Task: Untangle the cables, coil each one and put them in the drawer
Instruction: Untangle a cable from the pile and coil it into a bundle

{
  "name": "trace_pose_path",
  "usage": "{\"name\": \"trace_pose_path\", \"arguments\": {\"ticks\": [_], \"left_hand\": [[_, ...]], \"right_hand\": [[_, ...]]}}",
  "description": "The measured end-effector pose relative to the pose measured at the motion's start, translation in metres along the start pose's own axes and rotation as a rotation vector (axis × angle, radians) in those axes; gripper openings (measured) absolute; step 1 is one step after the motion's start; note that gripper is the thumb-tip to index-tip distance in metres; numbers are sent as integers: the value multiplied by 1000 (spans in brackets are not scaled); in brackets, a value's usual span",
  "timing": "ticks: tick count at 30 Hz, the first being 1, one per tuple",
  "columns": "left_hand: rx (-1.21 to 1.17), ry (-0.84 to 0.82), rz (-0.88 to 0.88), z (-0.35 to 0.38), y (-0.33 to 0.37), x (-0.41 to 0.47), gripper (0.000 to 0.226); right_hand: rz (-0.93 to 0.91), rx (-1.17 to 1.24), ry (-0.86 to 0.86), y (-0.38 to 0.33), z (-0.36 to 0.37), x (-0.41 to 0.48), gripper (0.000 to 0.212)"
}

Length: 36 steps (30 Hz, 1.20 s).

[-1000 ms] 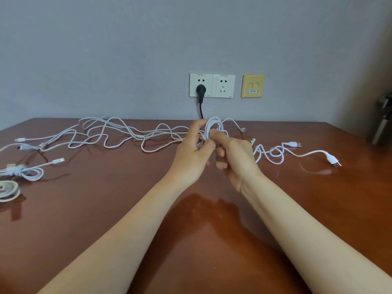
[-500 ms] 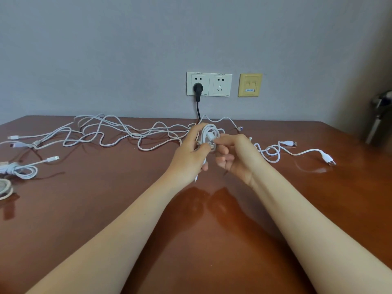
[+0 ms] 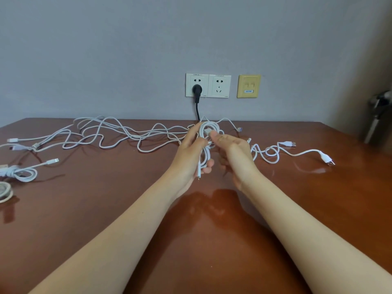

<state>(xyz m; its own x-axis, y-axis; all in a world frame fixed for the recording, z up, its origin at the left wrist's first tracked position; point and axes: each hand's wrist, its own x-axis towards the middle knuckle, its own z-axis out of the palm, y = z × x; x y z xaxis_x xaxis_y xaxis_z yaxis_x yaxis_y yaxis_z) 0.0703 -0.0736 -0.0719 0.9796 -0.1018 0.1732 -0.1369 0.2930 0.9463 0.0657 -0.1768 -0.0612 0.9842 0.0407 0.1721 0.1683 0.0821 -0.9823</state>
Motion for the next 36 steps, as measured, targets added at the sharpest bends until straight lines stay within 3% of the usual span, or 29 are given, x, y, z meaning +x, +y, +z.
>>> {"name": "trace_pose_path", "arguments": {"ticks": [3,9,13,16,20,25,30,34,36], "left_hand": [[9,-12,20,0,-1,0,37],[264,84,95,-5,-13,7,44],[277,33,54,-13,-21,7,52],[318,14,47,-16,-25,6,44],[273,40,57,-18,-24,4,43],[44,43,8,-21,-19,-1,37],[3,65,-23,-20,-17,-4,29],[-66,214,-27,-21,-14,-9,25],[-111,307,-37,-22,-12,-14,27]], "right_hand": [[-40,25,42,5,2,4,22],[-90,-56,86,20,1,11,22],[-83,-88,127,25,-1,12,23],[-39,-98,121,29,-2,13,25],[-31,-154,59,33,-4,16,25],[-92,-136,-23,38,-1,18,28],[-80,-234,-11,43,-2,20,36],[-43,-231,-52,37,-1,14,10],[-56,-335,-59,36,1,9,10]]}}
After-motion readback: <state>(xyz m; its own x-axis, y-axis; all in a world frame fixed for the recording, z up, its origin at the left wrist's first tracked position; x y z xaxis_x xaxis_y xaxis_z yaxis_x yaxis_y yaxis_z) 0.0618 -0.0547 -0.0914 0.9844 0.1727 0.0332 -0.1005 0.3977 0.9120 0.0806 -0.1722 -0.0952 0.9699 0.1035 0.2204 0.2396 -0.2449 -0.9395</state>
